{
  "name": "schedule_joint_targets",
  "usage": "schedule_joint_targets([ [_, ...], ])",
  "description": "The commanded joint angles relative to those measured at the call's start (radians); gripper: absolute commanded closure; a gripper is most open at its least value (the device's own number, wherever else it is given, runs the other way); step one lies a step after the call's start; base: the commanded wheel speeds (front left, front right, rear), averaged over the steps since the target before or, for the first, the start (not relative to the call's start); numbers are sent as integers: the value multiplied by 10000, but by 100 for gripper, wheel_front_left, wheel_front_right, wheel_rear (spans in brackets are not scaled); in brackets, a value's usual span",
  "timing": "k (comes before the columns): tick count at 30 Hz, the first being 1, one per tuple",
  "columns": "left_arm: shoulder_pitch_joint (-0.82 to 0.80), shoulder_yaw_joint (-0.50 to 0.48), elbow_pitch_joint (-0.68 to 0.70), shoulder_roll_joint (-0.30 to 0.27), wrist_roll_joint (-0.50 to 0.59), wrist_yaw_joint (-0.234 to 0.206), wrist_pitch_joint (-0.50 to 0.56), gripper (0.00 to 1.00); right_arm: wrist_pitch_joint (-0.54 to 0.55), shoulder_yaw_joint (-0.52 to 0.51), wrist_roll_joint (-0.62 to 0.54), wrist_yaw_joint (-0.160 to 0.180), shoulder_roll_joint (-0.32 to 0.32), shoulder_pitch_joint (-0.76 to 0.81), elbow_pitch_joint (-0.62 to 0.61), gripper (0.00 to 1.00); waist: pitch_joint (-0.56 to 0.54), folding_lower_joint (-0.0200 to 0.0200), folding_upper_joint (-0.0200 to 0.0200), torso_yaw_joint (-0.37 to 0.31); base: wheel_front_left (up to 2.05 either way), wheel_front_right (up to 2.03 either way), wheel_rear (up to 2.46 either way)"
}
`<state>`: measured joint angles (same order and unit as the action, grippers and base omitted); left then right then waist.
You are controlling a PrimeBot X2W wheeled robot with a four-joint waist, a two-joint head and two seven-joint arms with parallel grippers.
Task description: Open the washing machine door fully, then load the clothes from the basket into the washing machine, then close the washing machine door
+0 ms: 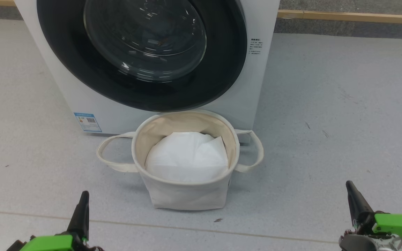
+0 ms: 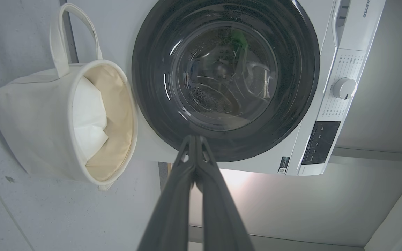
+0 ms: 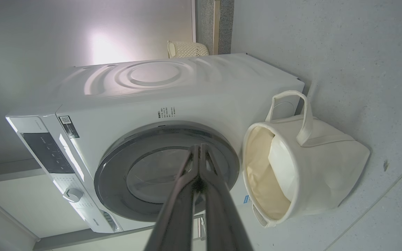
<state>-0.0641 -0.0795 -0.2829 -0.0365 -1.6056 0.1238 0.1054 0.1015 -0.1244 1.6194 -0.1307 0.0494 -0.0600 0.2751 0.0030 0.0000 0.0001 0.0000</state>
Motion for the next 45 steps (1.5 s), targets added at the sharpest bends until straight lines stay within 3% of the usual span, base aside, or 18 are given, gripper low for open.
schedule_joint_targets([
  [1,-441,-341,376,-137,-32,69,76,100,63,173,-53,0,63,-475,-305,100,0,0,-1,0,0,0,0],
  [45,-441,-340,377,-137,-32,69,76,100,93,135,-85,0,36,-479,-303,100,0,0,-1,0,0,0,0],
])
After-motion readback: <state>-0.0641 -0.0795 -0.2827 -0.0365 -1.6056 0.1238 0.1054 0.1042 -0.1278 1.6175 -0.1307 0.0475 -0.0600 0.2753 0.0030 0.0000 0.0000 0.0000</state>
